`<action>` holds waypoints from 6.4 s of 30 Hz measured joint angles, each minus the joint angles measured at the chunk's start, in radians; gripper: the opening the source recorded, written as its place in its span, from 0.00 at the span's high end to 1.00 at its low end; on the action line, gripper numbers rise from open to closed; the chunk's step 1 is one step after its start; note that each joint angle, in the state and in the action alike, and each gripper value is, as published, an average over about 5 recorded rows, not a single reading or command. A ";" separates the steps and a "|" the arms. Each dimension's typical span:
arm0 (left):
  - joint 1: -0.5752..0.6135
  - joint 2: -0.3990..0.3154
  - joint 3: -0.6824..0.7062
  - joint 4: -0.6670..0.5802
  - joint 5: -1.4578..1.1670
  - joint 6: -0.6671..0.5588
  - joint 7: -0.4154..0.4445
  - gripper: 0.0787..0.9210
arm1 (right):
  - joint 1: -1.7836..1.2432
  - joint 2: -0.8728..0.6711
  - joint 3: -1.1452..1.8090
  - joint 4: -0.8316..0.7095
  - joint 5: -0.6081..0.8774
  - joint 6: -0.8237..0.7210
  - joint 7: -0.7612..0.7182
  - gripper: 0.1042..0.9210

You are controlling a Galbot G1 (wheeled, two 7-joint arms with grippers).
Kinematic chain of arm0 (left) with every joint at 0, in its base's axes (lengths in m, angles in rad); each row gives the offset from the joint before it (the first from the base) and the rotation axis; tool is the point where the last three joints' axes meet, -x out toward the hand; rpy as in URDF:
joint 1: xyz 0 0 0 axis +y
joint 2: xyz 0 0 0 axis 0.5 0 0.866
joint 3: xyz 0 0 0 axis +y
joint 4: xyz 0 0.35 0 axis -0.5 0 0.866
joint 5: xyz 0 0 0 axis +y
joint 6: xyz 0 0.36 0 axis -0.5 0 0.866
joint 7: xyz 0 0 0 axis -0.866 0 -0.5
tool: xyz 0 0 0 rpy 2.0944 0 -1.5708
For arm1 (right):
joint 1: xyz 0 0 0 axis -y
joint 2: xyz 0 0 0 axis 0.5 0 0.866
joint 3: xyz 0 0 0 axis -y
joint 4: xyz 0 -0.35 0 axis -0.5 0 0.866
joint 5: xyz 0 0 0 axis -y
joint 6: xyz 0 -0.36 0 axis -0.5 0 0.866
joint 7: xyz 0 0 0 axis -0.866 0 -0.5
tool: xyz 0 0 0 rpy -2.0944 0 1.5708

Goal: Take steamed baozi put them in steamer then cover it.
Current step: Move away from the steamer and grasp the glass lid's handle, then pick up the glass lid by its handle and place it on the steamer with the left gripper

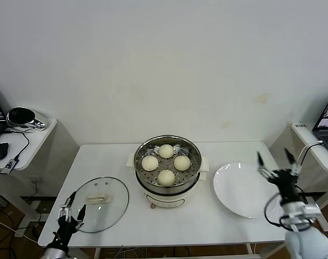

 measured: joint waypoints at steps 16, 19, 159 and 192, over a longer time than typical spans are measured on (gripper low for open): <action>-0.202 0.051 0.105 0.191 0.188 0.002 0.032 0.12 | -0.127 0.101 0.161 0.015 -0.030 0.044 0.049 0.12; -0.235 0.052 0.119 0.219 0.200 0.000 0.033 0.12 | -0.137 0.107 0.172 0.014 -0.035 0.050 0.052 0.12; -0.767 -0.211 0.770 0.117 0.260 0.587 0.403 0.94 | -0.167 0.186 0.029 -0.050 -0.261 0.128 0.046 0.12; -0.747 -0.219 0.763 0.100 0.271 0.561 0.417 0.94 | -0.169 0.193 0.015 -0.053 -0.274 0.139 0.042 0.12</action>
